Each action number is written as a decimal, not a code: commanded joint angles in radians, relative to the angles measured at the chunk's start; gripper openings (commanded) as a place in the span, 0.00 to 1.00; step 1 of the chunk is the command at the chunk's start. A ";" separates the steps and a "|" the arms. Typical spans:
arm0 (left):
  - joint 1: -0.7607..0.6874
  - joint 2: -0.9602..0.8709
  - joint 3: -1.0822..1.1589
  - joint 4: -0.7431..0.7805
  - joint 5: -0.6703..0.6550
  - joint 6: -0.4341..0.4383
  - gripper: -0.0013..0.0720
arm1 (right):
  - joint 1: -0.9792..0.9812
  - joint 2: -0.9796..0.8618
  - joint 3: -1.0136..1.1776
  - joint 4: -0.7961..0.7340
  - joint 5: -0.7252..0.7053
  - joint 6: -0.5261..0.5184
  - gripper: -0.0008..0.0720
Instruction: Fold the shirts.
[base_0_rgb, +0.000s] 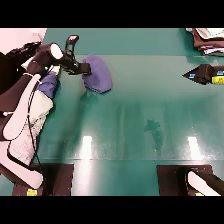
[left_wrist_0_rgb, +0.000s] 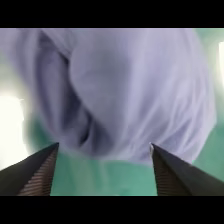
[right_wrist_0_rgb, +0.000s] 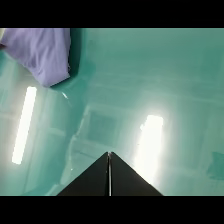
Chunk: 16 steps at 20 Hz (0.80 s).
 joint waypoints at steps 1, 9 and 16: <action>0.008 -0.058 -0.003 -0.075 0.070 0.023 0.88 | 0.000 0.000 0.000 0.000 0.000 0.000 0.03; -0.010 0.023 0.369 -0.085 -0.111 0.141 0.05 | 0.000 0.000 0.150 0.000 0.038 0.000 0.03; -0.158 0.390 0.333 -0.294 -0.280 0.360 0.05 | 0.000 0.000 0.483 -0.001 0.038 0.000 0.03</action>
